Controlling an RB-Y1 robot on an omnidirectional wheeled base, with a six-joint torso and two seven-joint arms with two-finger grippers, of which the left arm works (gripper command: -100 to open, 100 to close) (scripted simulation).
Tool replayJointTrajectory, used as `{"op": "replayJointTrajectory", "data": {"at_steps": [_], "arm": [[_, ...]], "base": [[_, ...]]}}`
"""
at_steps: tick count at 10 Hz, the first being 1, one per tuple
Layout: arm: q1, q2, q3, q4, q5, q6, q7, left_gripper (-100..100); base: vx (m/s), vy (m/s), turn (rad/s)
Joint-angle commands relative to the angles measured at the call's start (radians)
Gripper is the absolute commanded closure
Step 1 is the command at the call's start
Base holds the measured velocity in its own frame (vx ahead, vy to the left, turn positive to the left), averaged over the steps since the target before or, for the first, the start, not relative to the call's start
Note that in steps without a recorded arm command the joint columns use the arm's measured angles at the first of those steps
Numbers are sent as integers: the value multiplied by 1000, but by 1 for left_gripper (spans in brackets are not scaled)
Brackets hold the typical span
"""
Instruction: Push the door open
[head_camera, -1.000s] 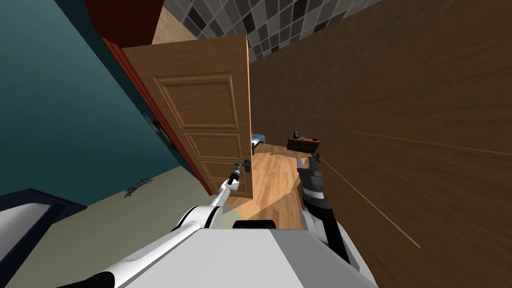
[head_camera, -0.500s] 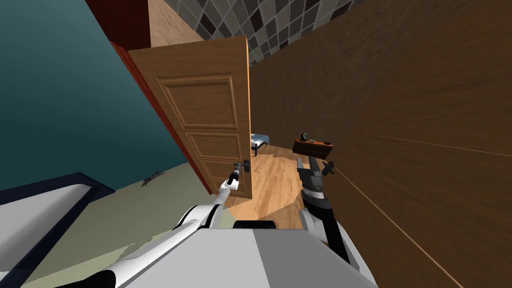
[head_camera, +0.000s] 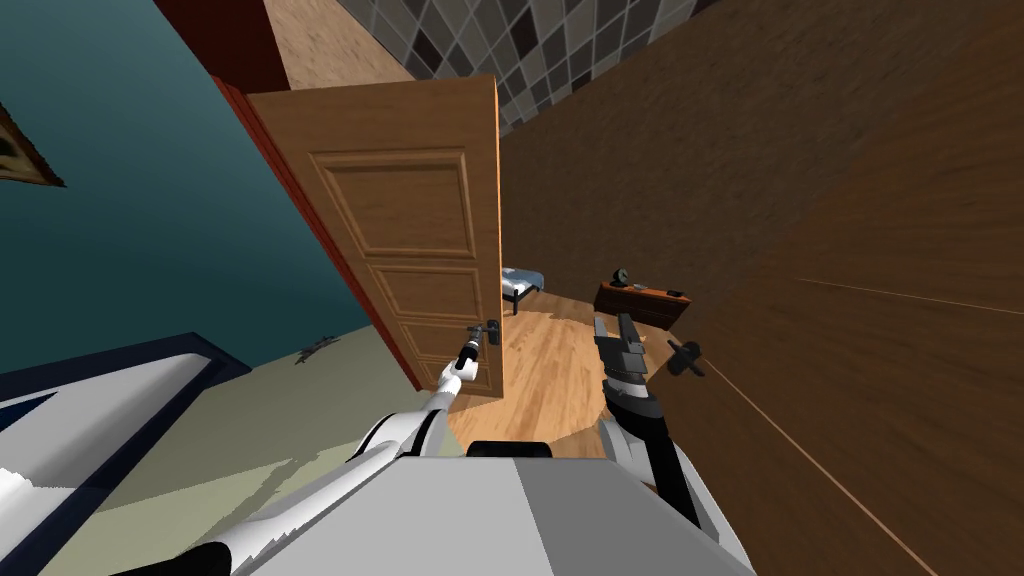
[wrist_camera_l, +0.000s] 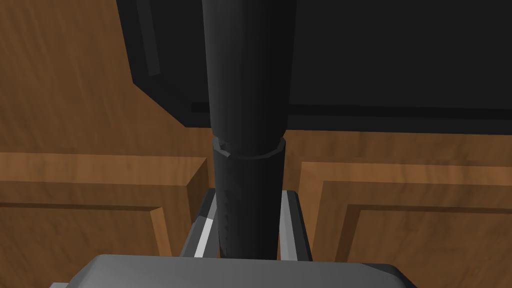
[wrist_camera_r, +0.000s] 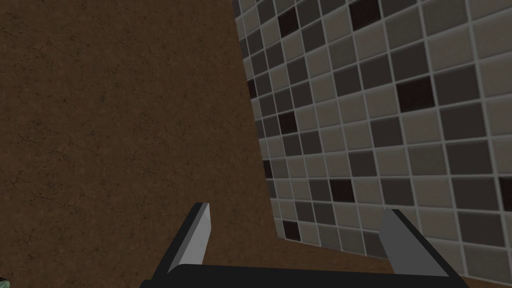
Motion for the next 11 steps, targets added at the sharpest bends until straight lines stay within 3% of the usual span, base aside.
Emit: {"op": "replayJointTrajectory", "data": {"at_steps": [1, 2, 8, 11], "arm": [[0, 0, 0, 0, 0, 0, 0, 100], [1, 13, 12, -3, 5, 0, -3, 100], [7, 37, 41, -6, 16, 2, -12, 100], [14, 61, 76, -10, 30, 4, -23, 100]], "base": [[67, -28, 38], [132, -30, 30], [156, -71, 36], [175, -97, 57]]}}
